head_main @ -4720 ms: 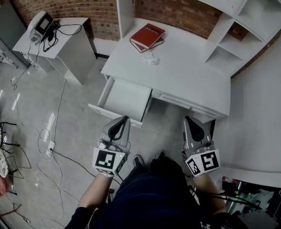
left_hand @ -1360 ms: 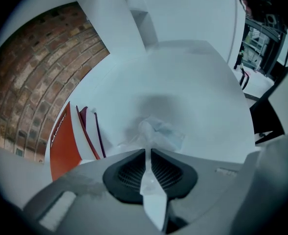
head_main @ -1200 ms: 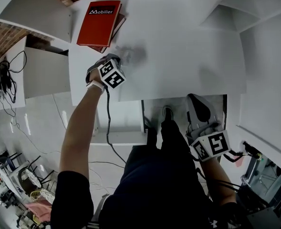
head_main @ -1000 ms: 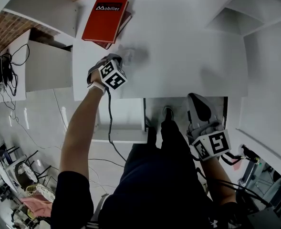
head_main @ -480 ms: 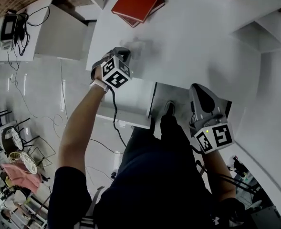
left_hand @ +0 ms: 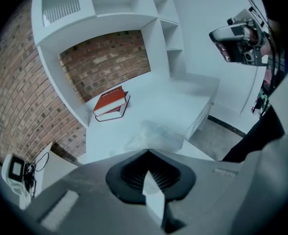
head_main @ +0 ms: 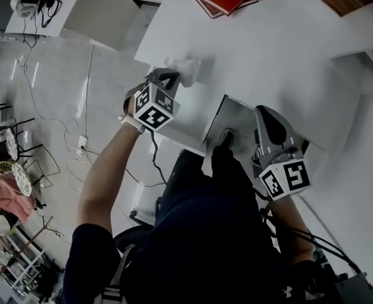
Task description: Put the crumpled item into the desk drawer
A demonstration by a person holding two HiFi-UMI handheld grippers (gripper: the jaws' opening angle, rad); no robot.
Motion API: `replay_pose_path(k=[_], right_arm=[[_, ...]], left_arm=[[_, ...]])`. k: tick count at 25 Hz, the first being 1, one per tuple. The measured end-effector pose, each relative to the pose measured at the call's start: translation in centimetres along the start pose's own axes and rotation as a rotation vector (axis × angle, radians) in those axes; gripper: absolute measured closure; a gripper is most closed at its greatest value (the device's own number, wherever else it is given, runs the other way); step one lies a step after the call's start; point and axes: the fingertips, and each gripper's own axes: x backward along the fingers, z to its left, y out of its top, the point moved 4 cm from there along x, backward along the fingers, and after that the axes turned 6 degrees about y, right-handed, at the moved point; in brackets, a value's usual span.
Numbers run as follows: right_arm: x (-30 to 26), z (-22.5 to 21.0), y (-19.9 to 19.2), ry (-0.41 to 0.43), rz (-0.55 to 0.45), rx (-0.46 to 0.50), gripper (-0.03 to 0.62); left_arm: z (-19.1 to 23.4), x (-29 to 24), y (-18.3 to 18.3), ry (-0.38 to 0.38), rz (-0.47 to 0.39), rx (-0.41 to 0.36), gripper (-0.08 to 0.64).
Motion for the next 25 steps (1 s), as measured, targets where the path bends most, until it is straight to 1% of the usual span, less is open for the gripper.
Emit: replay_pose_path(k=[3,5,8,12,16,21,25], right_arm=[[-0.9,1.3,-0.2,0.030,0.010,0.010,0.589],[-1.3,1.9,-0.5,0.048,0.016,0.016,0.589],[-1.6,2.8,-0.8,0.065,0.025,0.023,0.589],[-2.2,3.6,-1.1,0.066,0.032,0.022,0.589],[-2.2,3.6,-1.6,0.045,0.040,0.010,0.589],[-1.5,2.7,-2.5,-0.005,0.053,-0.010,0.589],[-0.9,2.2,-2.9,-0.046,0.057,-0.028,0.589]], left_arm=[[-1.2,0.9,-2.5,-0.010,0.018,0.023,0.558],[-2.4,1.1,-4.0,-0.024,0.032,0.025,0.558],[-4.1,1.1,-6.0,-0.051,0.060,0.010,0.558],[-5.3,0.2,-8.9,-0.082,0.107,-0.006,0.558],[-6.2,-1.5,-11.5,-0.116,0.158,-0.015,0.558],[-7.5,-4.0,-14.2,-0.177,0.222,-0.079,0.558],[-8.3,-5.9,-15.7,-0.225,0.269,-0.116,0.558]])
